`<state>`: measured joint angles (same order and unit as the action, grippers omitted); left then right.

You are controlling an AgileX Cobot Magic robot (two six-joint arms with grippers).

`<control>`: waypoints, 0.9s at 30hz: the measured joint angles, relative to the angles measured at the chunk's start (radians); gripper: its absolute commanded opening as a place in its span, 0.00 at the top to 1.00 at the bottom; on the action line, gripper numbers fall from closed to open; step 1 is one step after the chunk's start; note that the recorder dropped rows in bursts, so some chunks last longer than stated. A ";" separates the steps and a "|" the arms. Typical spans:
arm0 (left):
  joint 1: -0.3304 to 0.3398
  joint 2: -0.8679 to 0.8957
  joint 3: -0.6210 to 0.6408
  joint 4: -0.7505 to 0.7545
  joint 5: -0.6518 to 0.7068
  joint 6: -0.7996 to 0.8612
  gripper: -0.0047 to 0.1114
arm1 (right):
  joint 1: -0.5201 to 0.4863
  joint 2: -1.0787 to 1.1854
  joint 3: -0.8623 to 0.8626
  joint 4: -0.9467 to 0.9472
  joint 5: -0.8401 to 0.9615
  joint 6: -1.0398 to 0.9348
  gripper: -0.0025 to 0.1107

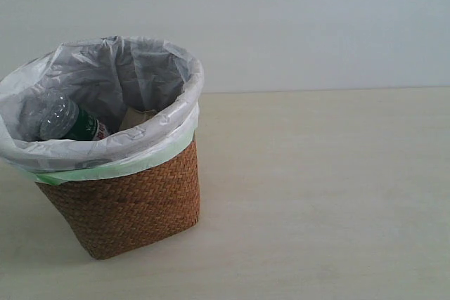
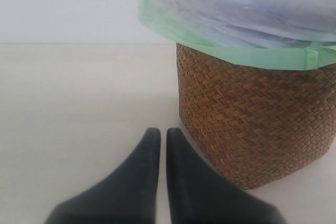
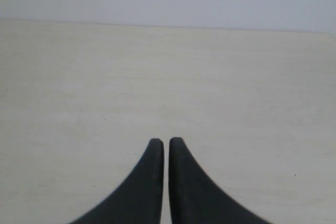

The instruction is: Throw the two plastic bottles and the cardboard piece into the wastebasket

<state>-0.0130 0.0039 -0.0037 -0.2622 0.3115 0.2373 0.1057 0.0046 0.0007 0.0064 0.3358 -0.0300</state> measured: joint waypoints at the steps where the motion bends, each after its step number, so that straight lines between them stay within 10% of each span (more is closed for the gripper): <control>1: 0.000 0.000 0.000 0.000 0.000 0.000 0.93 | 0.000 0.000 0.000 0.000 0.000 -0.002 0.98; 27: 0.000 0.000 0.000 0.000 0.000 0.000 0.93 | 0.000 0.000 0.000 0.000 0.002 -0.119 0.98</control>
<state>-0.0130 0.0039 -0.0037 -0.2622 0.3115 0.2373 0.1057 0.0046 0.0007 0.0064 0.3377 -0.1490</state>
